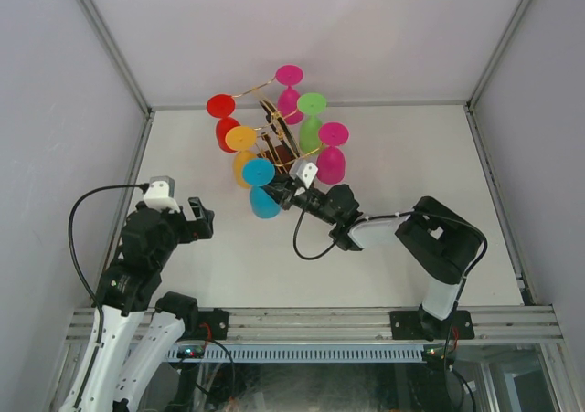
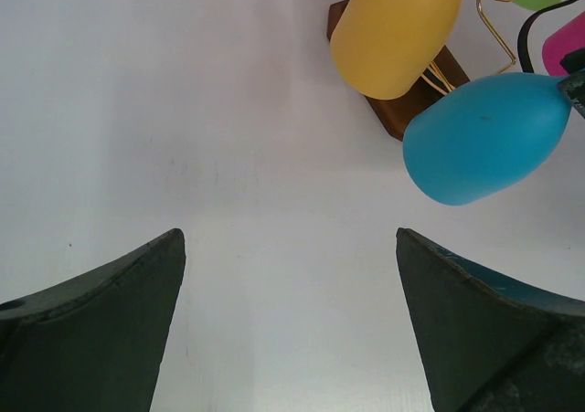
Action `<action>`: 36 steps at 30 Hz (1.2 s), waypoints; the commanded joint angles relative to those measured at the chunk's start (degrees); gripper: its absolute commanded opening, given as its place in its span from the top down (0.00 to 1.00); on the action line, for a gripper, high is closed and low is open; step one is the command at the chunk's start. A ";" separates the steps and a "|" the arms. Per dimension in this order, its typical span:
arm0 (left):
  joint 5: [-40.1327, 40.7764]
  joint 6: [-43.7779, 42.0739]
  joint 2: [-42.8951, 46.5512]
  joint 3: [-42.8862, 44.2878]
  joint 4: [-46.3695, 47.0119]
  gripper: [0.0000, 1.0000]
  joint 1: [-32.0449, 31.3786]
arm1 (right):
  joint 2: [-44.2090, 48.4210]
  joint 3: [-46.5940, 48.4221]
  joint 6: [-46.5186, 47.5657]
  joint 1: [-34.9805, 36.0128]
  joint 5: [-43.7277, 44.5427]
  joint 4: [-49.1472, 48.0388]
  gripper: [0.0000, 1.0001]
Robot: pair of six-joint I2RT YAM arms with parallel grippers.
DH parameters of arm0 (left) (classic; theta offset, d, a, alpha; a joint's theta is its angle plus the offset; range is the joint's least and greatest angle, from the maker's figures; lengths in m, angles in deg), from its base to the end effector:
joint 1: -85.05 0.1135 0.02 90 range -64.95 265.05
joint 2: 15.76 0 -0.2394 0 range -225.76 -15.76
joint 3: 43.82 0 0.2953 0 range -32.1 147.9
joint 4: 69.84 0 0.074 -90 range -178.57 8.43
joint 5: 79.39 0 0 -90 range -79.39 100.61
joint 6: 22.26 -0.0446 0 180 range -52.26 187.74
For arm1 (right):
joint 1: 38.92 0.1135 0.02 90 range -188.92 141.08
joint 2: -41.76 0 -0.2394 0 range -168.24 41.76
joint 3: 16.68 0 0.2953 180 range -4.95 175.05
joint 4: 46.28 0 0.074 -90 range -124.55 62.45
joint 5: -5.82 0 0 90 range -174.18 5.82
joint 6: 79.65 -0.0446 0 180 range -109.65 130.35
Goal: Place the wine glass upside down on the wine glass rack
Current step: Turn the wine glass upside down at the wine rack.
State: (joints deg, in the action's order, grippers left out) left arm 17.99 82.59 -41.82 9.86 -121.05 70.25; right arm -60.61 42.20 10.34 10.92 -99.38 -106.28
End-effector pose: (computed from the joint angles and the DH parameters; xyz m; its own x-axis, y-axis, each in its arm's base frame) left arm 0.1706 -0.0391 0.3083 -0.4097 -0.1546 -0.8990 0.0357 0.9821 -0.1852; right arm 0.2476 0.3115 0.1774 0.1831 0.2173 -0.9588 -0.8997 0.4302 -0.0743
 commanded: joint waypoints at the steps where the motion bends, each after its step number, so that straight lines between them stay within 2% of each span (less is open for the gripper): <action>1: 0.62 -1.05 -0.55 -1.57 2.70 0.00 0.26 | 2.04 -1.60 -0.70 0.75 2.86 -6.53 1.00; 7: 0.61 -1.10 -0.58 -1.53 2.75 0.00 0.30 | 4.85 -5.02 0.38 0.78 7.55 -5.45 1.00; 22: 0.71 -1.05 -0.65 -1.57 2.71 0.00 0.24 | 5.19 -5.85 0.27 0.87 16.27 -4.02 1.00; 25: 0.71 -1.06 -0.65 -1.56 2.72 0.00 0.26 | 5.07 -5.84 0.57 0.82 16.52 -3.31 0.92; 29: 0.75 -1.06 -0.61 -1.62 2.73 0.00 0.30 | 5.47 -5.84 1.47 0.87 16.49 -2.22 0.75; 36: 0.98 -1.08 -0.37 -1.62 2.63 0.00 0.23 | 7.74 -6.17 3.50 1.03 15.29 1.45 0.63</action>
State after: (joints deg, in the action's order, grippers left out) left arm 18.01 82.57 -42.13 9.86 -121.03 70.25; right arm -56.87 36.22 12.04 12.04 -84.43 -106.08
